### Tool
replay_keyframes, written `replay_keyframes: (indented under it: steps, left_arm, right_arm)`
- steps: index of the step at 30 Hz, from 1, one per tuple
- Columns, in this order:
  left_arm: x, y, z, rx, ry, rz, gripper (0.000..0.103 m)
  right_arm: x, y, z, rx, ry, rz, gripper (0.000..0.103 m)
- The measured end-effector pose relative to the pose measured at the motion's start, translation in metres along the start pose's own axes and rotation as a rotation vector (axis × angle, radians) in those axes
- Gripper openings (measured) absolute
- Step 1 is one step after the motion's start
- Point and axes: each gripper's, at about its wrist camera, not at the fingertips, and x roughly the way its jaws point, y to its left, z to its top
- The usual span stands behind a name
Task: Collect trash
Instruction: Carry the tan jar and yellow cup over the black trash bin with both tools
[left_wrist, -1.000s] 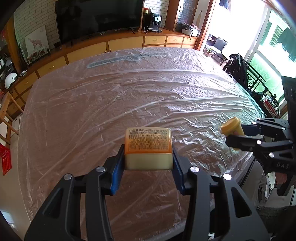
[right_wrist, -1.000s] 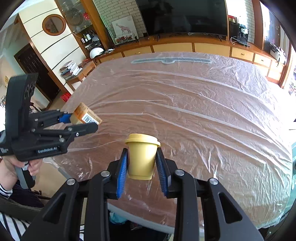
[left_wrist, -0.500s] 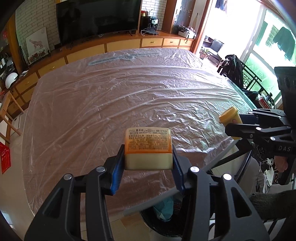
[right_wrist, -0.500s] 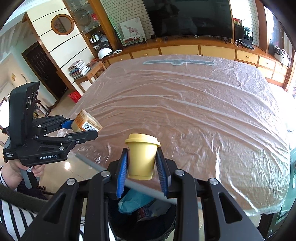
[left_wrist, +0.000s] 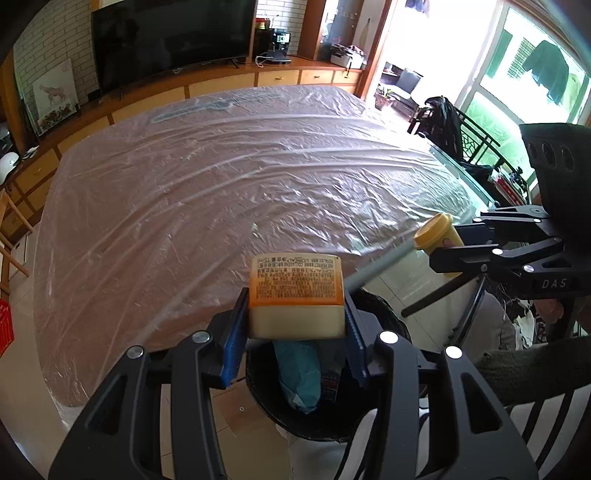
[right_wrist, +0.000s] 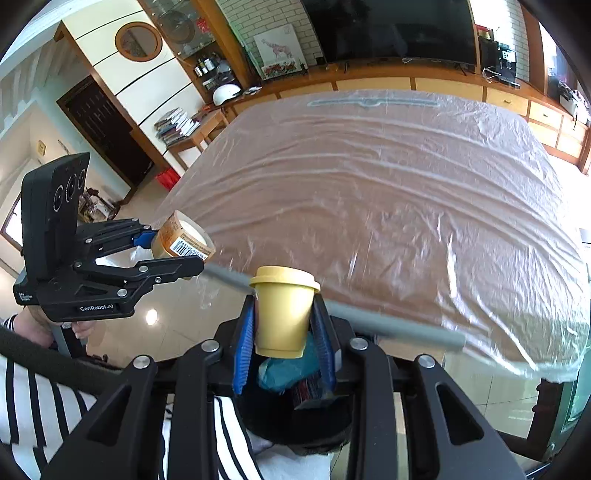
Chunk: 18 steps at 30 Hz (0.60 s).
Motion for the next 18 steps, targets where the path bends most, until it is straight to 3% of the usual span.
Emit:
replay_keyframes:
  steps: [18]
  left_arm:
    - [0.026,-0.037,-0.042,0.104,0.142,-0.06,0.047]
  right_arm:
    - [0.01,0.011,-0.04,-0.072,0.126,0.002,0.03]
